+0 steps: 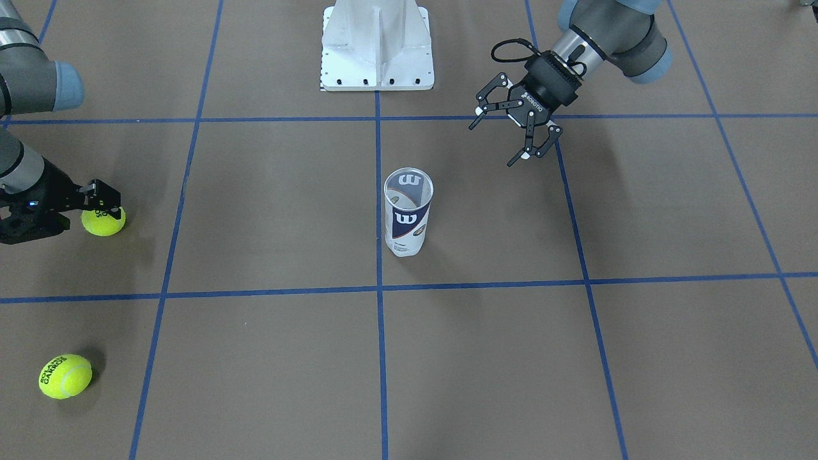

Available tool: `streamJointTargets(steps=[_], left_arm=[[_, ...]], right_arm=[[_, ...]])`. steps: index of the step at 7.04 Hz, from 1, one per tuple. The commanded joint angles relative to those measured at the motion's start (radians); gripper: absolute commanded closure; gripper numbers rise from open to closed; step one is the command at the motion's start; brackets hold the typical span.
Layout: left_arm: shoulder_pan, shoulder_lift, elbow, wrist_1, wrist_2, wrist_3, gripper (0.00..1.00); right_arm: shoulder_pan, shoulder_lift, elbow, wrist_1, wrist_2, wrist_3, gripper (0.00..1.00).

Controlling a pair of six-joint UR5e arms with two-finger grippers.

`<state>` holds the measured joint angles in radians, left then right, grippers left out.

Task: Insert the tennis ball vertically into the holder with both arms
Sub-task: 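Grasp the nearer yellow ball with right gripper while left gripper approaches tube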

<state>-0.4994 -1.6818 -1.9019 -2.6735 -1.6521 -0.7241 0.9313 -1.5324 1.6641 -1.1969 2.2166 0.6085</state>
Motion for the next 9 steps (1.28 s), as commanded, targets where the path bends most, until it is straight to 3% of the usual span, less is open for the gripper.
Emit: streamJointTargets(steps=[1, 2, 3, 5, 6, 9], left_arm=[[-0.001, -0.004, 0.0, -0.002, 0.0, 0.0, 0.01], [-0.001, -0.004, 0.0, -0.002, 0.0, 0.0, 0.01], [0.001, -0.004, 0.0, -0.002, 0.0, 0.0, 0.01], [0.01, -0.036, 0.038, 0.001, 0.002, 0.003, 0.01], [0.01, -0.095, 0.105, 0.0, 0.014, 0.003, 0.01], [0.038, -0.152, 0.179, -0.006, 0.096, 0.005, 0.02]], right_arm=[[-0.011, 0.002, -0.006, 0.0, 0.005, 0.004, 0.07], [-0.011, 0.009, -0.004, 0.0, 0.0, 0.008, 0.72], [-0.009, 0.015, 0.003, -0.001, -0.009, -0.004, 1.0], [-0.003, 0.041, 0.035, -0.004, -0.003, -0.003, 1.0], [0.016, 0.046, 0.072, -0.01, 0.005, 0.007, 1.0], [0.067, 0.131, 0.097, -0.07, 0.061, 0.013, 1.0]])
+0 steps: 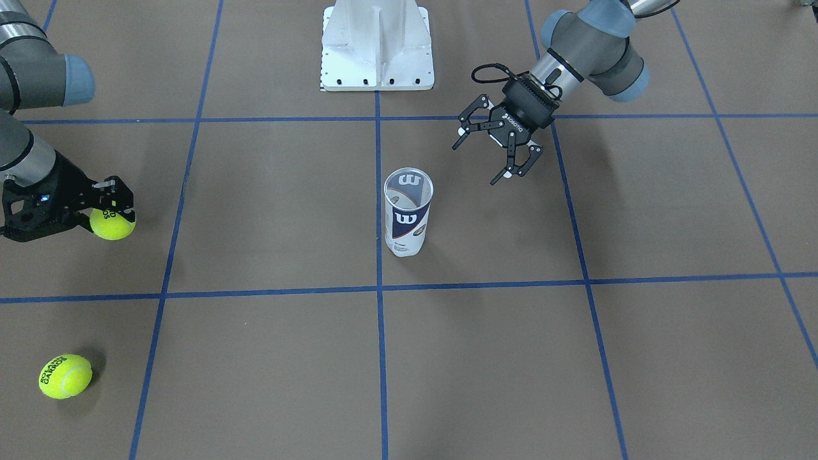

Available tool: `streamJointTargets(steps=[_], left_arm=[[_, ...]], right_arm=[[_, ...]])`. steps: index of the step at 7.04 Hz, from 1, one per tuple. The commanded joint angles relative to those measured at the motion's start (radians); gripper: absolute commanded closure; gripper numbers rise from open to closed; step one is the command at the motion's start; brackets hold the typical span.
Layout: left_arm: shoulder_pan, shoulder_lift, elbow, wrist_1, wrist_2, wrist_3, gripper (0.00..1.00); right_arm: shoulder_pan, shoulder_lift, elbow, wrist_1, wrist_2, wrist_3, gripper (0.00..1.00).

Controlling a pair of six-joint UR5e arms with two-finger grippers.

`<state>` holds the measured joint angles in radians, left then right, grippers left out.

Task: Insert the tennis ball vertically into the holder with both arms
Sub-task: 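Grasp the nearer yellow ball with right gripper while left gripper approaches tube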

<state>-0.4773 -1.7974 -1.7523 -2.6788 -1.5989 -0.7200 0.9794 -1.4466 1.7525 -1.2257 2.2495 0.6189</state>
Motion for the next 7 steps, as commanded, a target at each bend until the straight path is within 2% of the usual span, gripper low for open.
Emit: streamJointTargets(steps=[1, 3, 4, 5, 7], left_arm=[[0.057, -0.06, 0.043, -0.003, 0.136, 0.002, 0.02], [0.106, -0.083, 0.065, -0.018, 0.232, 0.008, 0.02], [0.124, -0.085, 0.095, -0.059, 0.29, 0.011, 0.02], [0.132, -0.095, 0.146, -0.11, 0.342, 0.014, 0.02], [0.135, -0.149, 0.198, -0.121, 0.365, 0.053, 0.03]], right_arm=[[0.025, 0.108, 0.034, -0.14, 0.039, 0.011, 1.0], [0.027, 0.239, 0.1, -0.37, 0.039, 0.013, 1.0], [0.027, 0.286, 0.113, -0.433, 0.039, 0.027, 1.0], [0.025, 0.32, 0.113, -0.439, 0.039, 0.088, 1.0], [0.024, 0.345, 0.116, -0.437, 0.042, 0.119, 1.0]])
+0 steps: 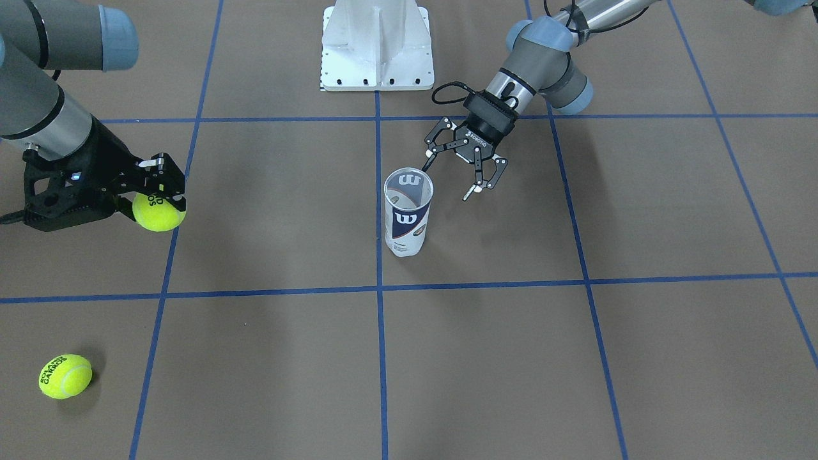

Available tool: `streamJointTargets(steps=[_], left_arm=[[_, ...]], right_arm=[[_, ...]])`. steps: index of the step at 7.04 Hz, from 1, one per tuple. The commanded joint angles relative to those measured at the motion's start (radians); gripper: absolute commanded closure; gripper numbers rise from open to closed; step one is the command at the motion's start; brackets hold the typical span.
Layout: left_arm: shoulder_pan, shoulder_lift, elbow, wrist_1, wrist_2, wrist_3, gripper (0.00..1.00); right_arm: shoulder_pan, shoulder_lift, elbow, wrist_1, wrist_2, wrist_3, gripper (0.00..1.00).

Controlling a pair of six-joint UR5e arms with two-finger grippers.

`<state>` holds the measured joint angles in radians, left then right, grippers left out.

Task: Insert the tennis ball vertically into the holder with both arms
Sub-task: 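Lift the ball with the right gripper while the left gripper grasps the upright tube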

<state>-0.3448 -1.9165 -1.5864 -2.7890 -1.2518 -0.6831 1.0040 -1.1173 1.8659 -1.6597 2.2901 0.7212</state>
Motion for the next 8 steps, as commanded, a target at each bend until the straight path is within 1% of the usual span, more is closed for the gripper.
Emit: streamJointTargets(steps=[1, 4, 6, 8], left_arm=[[0.01, -0.042, 0.034, -0.012, 0.02, 0.016, 0.03], [0.021, -0.056, 0.065, -0.011, 0.02, 0.026, 0.03], [0.021, -0.082, 0.072, -0.011, 0.021, 0.034, 0.03], [0.021, -0.111, 0.091, -0.011, 0.022, 0.034, 0.02]], right_arm=[[-0.001, 0.022, 0.007, -0.005, 0.012, 0.018, 1.0], [-0.004, 0.036, 0.027, -0.005, 0.037, 0.021, 1.0], [-0.015, 0.057, 0.035, 0.001, 0.04, 0.099, 1.0], [-0.028, 0.065, 0.035, 0.001, 0.037, 0.127, 1.0]])
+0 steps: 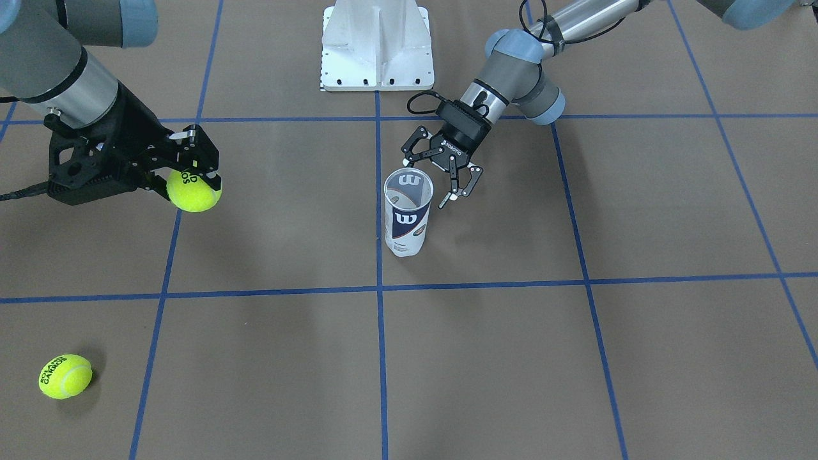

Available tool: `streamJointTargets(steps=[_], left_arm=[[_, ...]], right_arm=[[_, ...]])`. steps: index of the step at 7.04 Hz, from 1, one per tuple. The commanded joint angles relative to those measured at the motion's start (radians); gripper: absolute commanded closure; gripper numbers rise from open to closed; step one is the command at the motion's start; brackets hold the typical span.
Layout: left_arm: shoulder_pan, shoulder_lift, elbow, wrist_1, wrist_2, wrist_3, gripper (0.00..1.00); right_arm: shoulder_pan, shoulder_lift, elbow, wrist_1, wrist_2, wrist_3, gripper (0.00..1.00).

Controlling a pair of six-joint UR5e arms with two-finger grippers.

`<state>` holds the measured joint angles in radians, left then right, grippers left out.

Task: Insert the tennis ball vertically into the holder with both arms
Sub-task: 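Lift the ball with the right gripper while the left gripper grasps the upright tube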

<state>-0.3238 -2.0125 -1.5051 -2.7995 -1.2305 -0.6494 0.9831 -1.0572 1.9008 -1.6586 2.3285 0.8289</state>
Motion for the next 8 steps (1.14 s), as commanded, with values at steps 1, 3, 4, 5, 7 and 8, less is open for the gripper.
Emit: streamJointTargets(steps=[1, 3, 4, 5, 7, 8], left_arm=[[-0.003, -0.017, 0.011, 0.0, 0.0, 0.002, 0.02], [-0.014, -0.023, 0.014, 0.002, 0.0, 0.023, 0.02], [-0.02, -0.023, 0.016, 0.002, 0.0, 0.025, 0.02], [-0.024, -0.025, 0.023, 0.003, 0.0, 0.033, 0.02], [-0.031, -0.047, 0.043, 0.003, 0.002, 0.034, 0.02], [-0.031, -0.075, 0.077, 0.0, 0.015, 0.034, 0.02]], right_arm=[[-0.009, 0.005, -0.002, 0.0, -0.003, 0.019, 1.0], [-0.011, 0.005, -0.005, 0.002, -0.004, 0.021, 1.0], [-0.012, 0.005, -0.006, 0.002, -0.006, 0.021, 1.0], [-0.012, 0.005, -0.008, 0.002, -0.008, 0.021, 1.0], [-0.014, 0.009, -0.008, 0.002, -0.008, 0.021, 1.0], [-0.014, 0.013, -0.011, 0.002, -0.009, 0.021, 1.0]])
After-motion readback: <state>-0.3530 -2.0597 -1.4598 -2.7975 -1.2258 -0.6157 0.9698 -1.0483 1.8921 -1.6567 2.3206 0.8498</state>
